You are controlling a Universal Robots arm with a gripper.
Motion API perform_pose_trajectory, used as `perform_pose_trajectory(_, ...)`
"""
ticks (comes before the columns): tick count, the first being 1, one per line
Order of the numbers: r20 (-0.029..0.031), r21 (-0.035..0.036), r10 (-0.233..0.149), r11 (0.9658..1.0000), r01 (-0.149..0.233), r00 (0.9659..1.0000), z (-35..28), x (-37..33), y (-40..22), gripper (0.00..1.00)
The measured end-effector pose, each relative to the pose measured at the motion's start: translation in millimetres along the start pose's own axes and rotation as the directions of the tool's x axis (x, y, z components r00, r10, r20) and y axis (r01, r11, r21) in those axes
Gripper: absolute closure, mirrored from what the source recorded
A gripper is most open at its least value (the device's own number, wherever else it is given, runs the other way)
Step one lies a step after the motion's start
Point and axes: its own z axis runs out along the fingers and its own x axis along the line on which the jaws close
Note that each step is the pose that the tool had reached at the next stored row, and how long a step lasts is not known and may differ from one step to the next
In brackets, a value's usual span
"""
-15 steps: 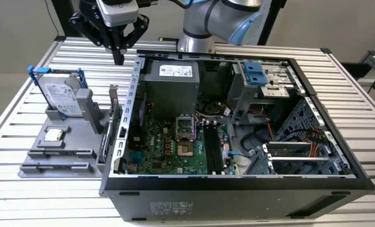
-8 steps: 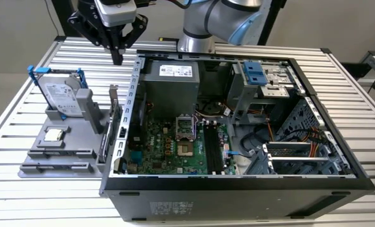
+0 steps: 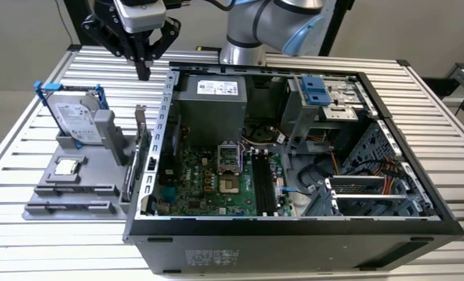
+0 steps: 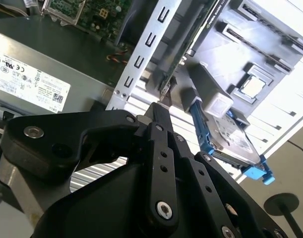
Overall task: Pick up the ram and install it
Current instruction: 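Reach for the ram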
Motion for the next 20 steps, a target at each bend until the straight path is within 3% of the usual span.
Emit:
perform_pose_trajectory(10, 0.0, 0.0, 0.0, 1.0, 0.0, 1.0, -0.1, 4.4, -0.3, 1.0)
perform_pose_trajectory(20, 0.0, 0.0, 0.0, 1.0, 0.0, 1.0, -0.2, 13.2, -0.9, 1.0)
